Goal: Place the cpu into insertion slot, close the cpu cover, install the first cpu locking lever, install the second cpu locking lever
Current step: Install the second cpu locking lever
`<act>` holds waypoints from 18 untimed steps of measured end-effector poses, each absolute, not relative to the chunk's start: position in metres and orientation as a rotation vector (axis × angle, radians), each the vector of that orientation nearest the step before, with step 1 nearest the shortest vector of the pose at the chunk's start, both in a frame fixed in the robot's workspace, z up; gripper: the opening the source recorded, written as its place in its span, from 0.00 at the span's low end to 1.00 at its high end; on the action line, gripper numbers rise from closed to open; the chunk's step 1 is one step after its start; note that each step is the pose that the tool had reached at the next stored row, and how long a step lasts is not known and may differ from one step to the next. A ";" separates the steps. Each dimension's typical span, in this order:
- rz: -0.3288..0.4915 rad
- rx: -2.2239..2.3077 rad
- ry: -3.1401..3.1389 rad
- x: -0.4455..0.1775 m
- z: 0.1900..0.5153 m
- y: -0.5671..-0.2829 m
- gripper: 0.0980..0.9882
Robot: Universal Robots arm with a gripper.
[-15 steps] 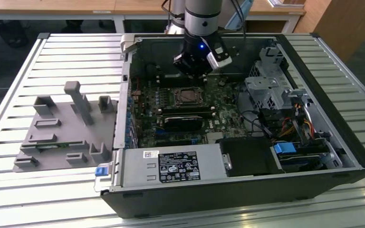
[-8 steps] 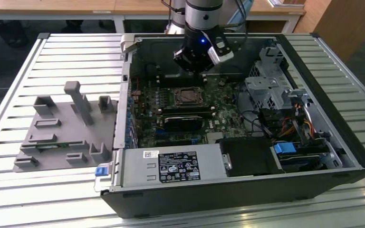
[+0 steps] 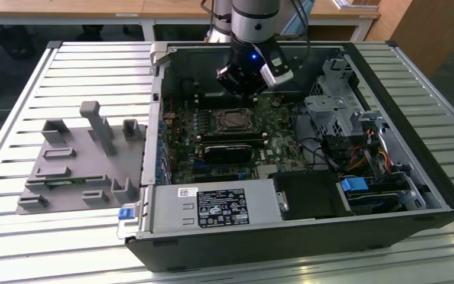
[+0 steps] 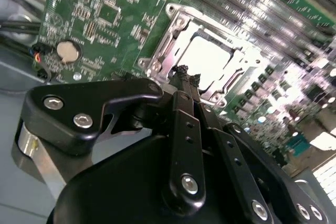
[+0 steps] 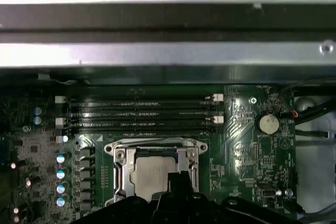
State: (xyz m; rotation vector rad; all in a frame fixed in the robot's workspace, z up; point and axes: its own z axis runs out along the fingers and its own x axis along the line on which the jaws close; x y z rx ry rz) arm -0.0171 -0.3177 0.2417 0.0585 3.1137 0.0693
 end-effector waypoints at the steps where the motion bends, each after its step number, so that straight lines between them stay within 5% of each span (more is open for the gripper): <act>1: 0.069 0.059 3.114 -0.017 0.242 -0.320 0.01; 18: 0.093 0.059 3.124 -0.017 0.239 -0.350 0.01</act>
